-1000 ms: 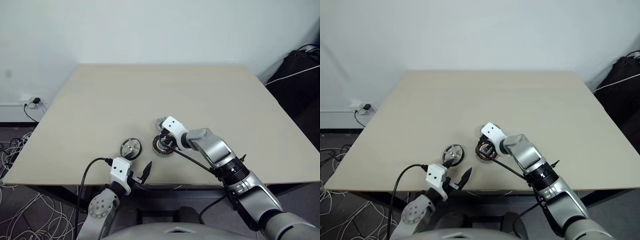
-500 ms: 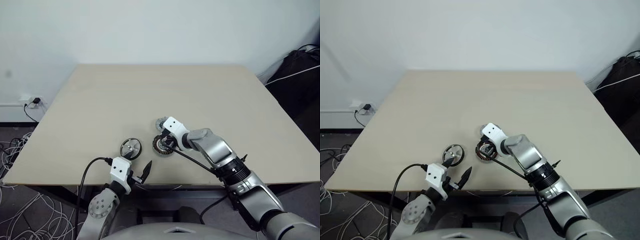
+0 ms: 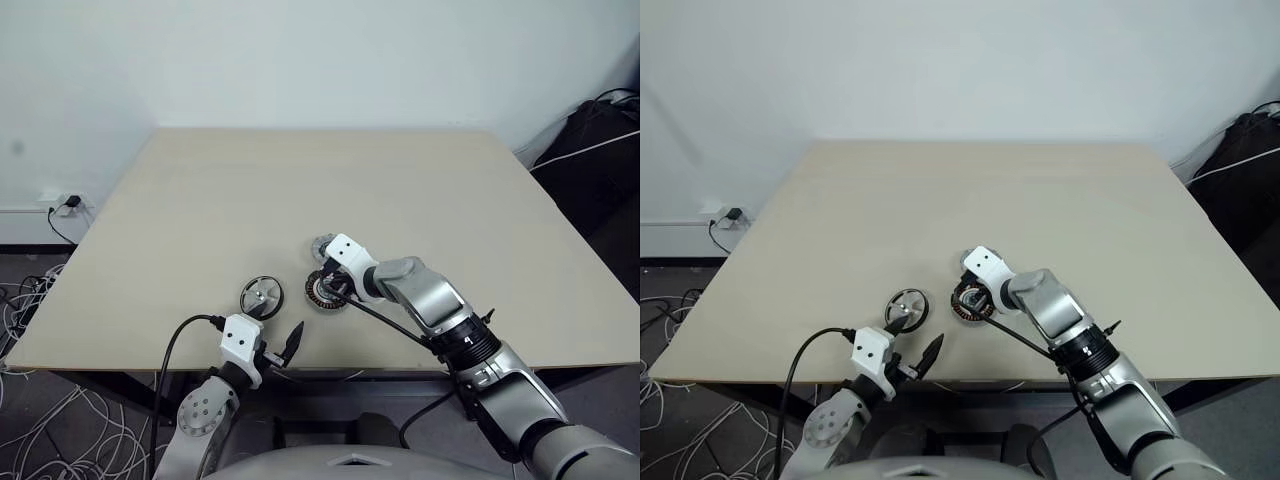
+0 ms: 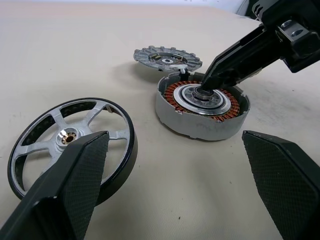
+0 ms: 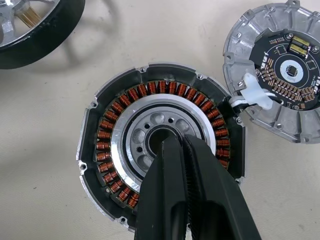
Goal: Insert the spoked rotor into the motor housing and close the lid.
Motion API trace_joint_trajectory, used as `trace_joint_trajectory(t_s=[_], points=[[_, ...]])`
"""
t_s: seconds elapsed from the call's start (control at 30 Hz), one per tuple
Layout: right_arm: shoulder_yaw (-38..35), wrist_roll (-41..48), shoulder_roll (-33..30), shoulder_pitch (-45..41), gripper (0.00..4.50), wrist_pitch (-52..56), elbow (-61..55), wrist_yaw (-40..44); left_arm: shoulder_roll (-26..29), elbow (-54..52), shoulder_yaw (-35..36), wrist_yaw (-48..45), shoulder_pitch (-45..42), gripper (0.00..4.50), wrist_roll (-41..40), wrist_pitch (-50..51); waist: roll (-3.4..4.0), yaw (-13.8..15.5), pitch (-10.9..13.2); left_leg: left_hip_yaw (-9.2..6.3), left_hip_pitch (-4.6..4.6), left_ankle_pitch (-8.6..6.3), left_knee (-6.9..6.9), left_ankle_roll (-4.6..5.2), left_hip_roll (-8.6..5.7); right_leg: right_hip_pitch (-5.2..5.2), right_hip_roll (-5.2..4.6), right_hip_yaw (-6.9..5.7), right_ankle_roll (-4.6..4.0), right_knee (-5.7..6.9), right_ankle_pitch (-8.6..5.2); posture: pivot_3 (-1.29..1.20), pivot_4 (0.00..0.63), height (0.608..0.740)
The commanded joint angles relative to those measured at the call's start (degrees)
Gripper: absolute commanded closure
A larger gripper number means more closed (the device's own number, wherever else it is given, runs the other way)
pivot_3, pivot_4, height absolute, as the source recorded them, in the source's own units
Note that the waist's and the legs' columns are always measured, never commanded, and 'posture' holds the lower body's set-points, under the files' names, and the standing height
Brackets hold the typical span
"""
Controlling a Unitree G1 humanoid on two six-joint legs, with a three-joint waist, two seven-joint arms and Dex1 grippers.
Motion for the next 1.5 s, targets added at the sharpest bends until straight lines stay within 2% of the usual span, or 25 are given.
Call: trace_joint_trajectory(t_s=[0.03, 0.2, 0.23, 0.37, 0.6, 0.7, 0.8, 0.83, 0.97, 1.07, 1.13, 1.2, 1.33, 1.5], points=[[-1.06, -0.01, 0.16, -0.45, 4.48, -0.43, -0.33, -0.54, -0.15, -3.01, 0.00, 0.16, -0.46, 0.00, -0.02, -0.14, 0.00, 0.00, 0.00, 0.00, 0.00, 0.00, 0.00, 0.00, 0.00, 0.00, 0.00, 0.00, 0.00, 0.00, 0.00, 0.00, 0.000, 0.740], [-1.58, 0.16, 0.61, -0.54, 4.48, -0.87, 0.24, -1.09, -0.11, -3.58, -0.01, 0.32, -0.44, 0.00, 0.05, 0.25, 0.00, -0.01, 0.00, 0.00, 0.00, 0.00, 0.00, 0.00, 0.00, 0.00, 0.00, 0.00, 0.00, 0.00, 0.00, 0.00, 0.000, 0.740], [-1.89, 0.31, 0.80, -0.52, 4.02, -1.00, 0.36, -1.27, -0.11, -3.69, -0.02, 0.33, -0.43, 0.00, 0.05, 0.33, 0.00, -0.01, 0.00, 0.00, 0.00, 0.00, 0.00, 0.00, 0.00, 0.00, 0.00, 0.00, 0.00, 0.00, 0.00, 0.00, 0.000, 0.740], [-2.28, 0.61, 0.82, -0.64, 2.83, -1.30, -0.02, -1.45, -0.17, -4.34, -0.22, 0.48, -0.32, 0.00, 0.12, 0.81, 0.00, 0.00, 0.00, 0.00, 0.00, 0.00, 0.00, 0.00, 0.00, 0.00, 0.00, 0.00, 0.00, 0.00, 0.00, 0.00, 0.000, 0.740], [-4.49, 1.04, 0.27, 0.14, 2.83, -0.46, -5.63, -2.66, -0.07, -5.17, -0.28, 0.51, -0.06, 0.00, 0.04, 1.44, 0.02, 0.01, 0.02, 0.00, -0.02, 0.00, -0.02, 0.00, 0.00, -0.02, 0.00, 0.00, 0.00, -0.01, 0.00, 0.00, 0.000, 0.740], [-7.12, 1.98, 1.31, 2.34, 3.43, -0.83, -11.62, -4.30, -0.17, -5.41, 0.00, 0.66, 0.21, 0.00, -0.13, 1.00, 0.01, 0.02, 0.03, 0.00, -0.03, 0.00, -0.05, 0.00, 0.00, -0.03, 0.00, 0.00, -0.01, -0.02, -0.01, 0.00, 0.000, 0.740], [-9.52, 1.83, 3.58, 6.77, 4.39, -6.68, -16.23, -7.94, -0.55, -6.20, 0.67, 1.20, 0.72, 0.00, -0.52, -0.04, -0.01, 0.11, 0.03, -0.01, -0.05, 0.00, -0.07, 0.00, 0.00, -0.04, 0.00, 0.00, -0.01, -0.05, -0.01, 0.00, 0.000, 0.740], [-10.23, 1.65, 4.50, 8.40, 4.46, -9.24, -17.25, -9.27, -0.72, -6.51, 0.99, 1.47, 0.88, 0.00, -0.75, -0.41, -0.02, 0.06, 0.04, -0.02, -0.06, 0.00, -0.08, 0.00, 0.00, -0.04, 0.01, -0.01, -0.01, -0.08, -0.02, 0.00, 0.000, 0.740], [-11.64, 1.83, 7.64, 18.09, 4.46, -16.97, -21.30, -12.99, -4.24, -7.82, 4.66, 6.27, 1.31, 0.00, -2.53, -0.17, -0.07, 0.10, 0.06, -0.02, -0.08, -0.01, -0.11, -0.01, 0.00, -0.02, -0.01, -0.01, 0.01, -0.12, -0.02, 0.00, 0.000, 0.740], [-10.17, 0.34, 6.81, 22.43, 4.46, -20.44, -22.80, -13.75, -6.61, -9.17, 7.13, 9.24, 1.67, 0.00, -4.50, 3.37, -0.15, 0.05, 0.11, -0.01, -0.08, -0.01, -0.07, 0.00, -0.01, 0.00, -0.02, -0.01, 0.04, -0.12, -0.01, 0.00, 0.000, 0.740], [-9.00, 0.61, 4.96, 26.24, 4.46, -24.28, -24.64, -11.91, -7.36, -10.83, 8.85, 9.19, 2.13, 0.00, -10.39, 10.18, -0.16, -0.01, 0.12, -0.02, -0.05, -0.01, -0.06, 0.00, 0.00, 0.00, 0.00, -0.01, 0.15, -0.09, -0.08, 0.00, 0.000, 0.740], [-7.96, 0.86, 2.53, 29.50, 4.46, -27.33, -26.10, -9.72, -6.86, -11.92, 9.78, 7.93, 2.55, 0.00, -15.68, 16.62, -0.18, -0.07, 0.14, -0.03, -0.03, -0.01, -0.06, 0.00, 0.02, 0.01, 0.02, -0.02, 0.32, -0.08, -0.19, 0.00, 0.000, 0.740], [-9.64, 3.78, 1.24, 32.87, 4.46, -27.57, -28.40, -7.69, -4.40, -12.29, 10.42, 6.38, 2.72, 0.00, -19.86, 24.69, -0.29, -0.11, 0.21, -0.04, -0.01, -0.01, -0.03, 0.00, 0.04, 0.02, 0.04, -0.02, 0.34, -0.08, -0.20, 0.00, 0.000, 0.740], [-12.88, 7.15, -0.83, 36.34, 4.46, -27.75, -31.78, -5.66, -5.52, -13.24, 14.47, 6.20, 1.55, 0.00, -29.43, 31.52, -0.48, 0.01, 0.33, -0.04, 0.01, -0.02, 0.00, -0.01, 0.04, 0.04, -0.04, -0.04, 0.35, -0.07, -0.20, 0.00, 0.000, 0.740]])
